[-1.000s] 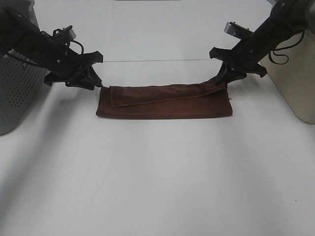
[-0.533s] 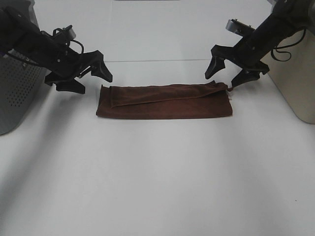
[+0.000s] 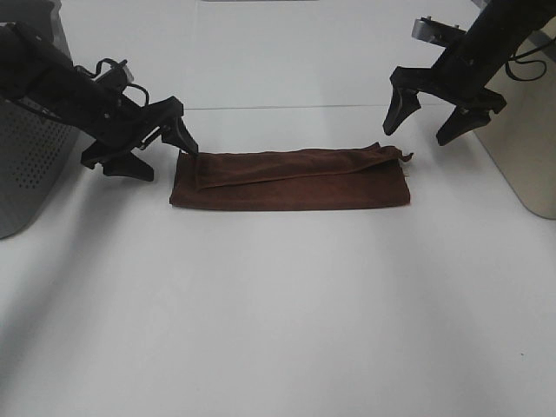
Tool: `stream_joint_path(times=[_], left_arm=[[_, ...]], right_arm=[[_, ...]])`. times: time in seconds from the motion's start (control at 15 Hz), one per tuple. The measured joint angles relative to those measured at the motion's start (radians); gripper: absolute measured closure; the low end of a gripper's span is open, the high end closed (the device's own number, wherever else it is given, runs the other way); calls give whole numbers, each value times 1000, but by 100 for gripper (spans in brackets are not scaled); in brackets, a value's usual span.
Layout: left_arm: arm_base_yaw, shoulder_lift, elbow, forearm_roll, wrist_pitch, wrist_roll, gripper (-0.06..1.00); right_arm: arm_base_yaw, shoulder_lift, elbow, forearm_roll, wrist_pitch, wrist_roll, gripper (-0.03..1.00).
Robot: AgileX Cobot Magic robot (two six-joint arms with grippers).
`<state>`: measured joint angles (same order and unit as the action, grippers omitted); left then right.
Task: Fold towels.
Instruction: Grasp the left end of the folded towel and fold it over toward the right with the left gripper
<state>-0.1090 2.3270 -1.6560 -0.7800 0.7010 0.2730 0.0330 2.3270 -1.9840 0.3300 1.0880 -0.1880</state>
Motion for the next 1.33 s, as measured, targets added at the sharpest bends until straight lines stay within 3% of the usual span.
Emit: stream_joint_path(times=[0.2,0.4,0.87,1.13,1.33], left_arm=[[6,31,-5,-37,0,0,17],[0,52,-12,-125,2,51,18],[-48,90,-53,-183,-17,75,27],[-49,140,-112,-187,30,55,59],[-50,140,-112,-126,34,51,90]], right_arm=[[0,0,0,-7,0,0,10],[0,0,0,-14,0,0,10],[0,0,0,-14,0,0,10],[0,0,0,-14,0,0,10],[0,0,0,-16,0,0,10]])
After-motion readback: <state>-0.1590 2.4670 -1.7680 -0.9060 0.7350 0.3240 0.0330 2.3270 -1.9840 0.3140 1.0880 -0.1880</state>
